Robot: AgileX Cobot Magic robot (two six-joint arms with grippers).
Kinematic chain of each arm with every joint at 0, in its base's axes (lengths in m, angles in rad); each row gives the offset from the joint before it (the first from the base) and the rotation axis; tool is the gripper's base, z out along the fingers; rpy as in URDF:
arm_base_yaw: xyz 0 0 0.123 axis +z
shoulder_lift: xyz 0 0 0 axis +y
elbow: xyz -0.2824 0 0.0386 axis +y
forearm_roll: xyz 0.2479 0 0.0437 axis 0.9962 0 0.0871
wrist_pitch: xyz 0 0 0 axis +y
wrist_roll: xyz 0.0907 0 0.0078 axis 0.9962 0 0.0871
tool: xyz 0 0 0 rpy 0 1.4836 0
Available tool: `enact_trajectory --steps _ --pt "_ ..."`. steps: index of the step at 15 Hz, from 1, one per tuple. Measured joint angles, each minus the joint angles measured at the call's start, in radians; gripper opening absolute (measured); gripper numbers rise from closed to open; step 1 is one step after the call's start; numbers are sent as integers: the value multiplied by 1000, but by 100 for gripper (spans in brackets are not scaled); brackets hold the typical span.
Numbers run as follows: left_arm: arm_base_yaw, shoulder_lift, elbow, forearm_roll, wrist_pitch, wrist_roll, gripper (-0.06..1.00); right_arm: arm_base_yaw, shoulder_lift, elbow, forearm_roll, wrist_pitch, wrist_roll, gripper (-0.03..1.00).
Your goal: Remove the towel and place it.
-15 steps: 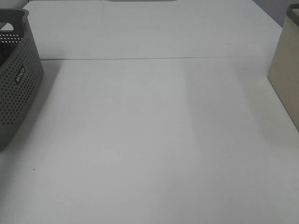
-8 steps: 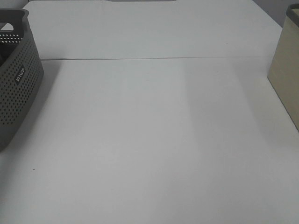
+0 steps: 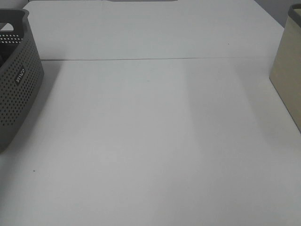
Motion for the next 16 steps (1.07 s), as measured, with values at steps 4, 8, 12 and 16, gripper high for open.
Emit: enact_trajectory --steps 4,8,12,16 --pt "0 -88 0 -16 -34 0 0 0 0 0 0 0 0 62" --pt "0 -168 -14 -126 -51 -30 0 0 0 0 0 0 0 62" --pt "-43 -175 -173 -160 47 -92 0 0 0 0 0 0 0 62" --pt "-204 -176 -330 -106 149 -134 0 0 0 0 0 0 0 62"
